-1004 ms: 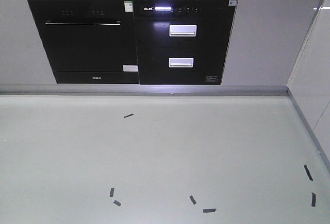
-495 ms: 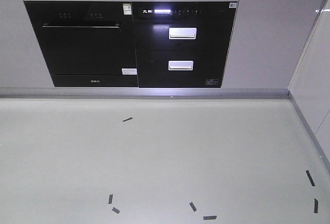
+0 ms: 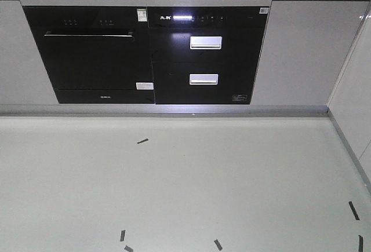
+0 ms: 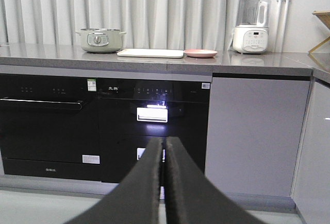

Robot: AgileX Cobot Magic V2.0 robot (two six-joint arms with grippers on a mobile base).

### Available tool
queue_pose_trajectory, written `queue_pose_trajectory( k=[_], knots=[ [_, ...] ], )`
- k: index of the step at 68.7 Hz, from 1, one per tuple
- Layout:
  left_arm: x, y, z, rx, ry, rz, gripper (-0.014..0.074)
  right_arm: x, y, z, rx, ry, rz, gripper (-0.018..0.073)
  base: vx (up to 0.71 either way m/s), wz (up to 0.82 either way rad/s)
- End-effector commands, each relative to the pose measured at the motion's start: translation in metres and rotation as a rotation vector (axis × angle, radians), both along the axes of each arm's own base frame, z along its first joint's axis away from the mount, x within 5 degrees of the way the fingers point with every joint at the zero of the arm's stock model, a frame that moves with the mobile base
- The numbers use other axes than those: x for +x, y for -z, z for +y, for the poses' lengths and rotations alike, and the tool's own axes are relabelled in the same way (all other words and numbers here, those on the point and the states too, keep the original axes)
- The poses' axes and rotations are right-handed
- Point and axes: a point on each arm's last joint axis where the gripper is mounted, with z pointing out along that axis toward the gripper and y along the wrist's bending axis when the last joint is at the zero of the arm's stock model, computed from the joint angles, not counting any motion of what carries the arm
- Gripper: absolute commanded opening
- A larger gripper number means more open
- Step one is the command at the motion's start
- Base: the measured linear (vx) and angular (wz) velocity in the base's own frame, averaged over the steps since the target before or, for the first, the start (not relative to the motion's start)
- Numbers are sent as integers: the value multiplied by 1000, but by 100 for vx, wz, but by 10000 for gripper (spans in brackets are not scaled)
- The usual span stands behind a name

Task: Transfer vegetables to tray and serve
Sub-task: 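Continue driving toward the counter, approaching the pot and tray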

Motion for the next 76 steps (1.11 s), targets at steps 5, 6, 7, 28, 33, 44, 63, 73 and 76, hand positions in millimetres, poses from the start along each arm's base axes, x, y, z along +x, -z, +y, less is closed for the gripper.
queue_pose_trajectory(
  k=[5,6,7,28,33,44,63,73,76],
  knots=[
    [0,1,-1,-3,9,-60,-6,1,-1,1,-10,-13,-49,-3,11,1],
    [0,1,-1,-3,9,-60,-6,1,-1,1,-10,-13,-49,-3,11,1],
    [0,1,-1,-3,9,-60,-6,1,-1,1,-10,-13,-49,-3,11,1],
    [0,1,-1,-3,9,-60,-6,1,-1,1,-10,-13,-49,-3,11,2],
    [0,1,-1,-3,9,-60,-6,1,-1,1,-10,-13,-49,-3,10,3],
    [0,1,-1,-3,9,-60,-6,1,-1,1,-10,-13,-49,-3,11,2],
    [0,1,-1,-3,9,-60,-6,1,-1,1,-10,-13,-49,-3,10,3],
    [0,1,-1,-3,9,-60,-6,1,-1,1,-10,-13,-49,-3,11,4],
    [0,1,-1,-3,9,-60,-6,1,-1,1,-10,-13,-49,-3,12,3]
  ],
)
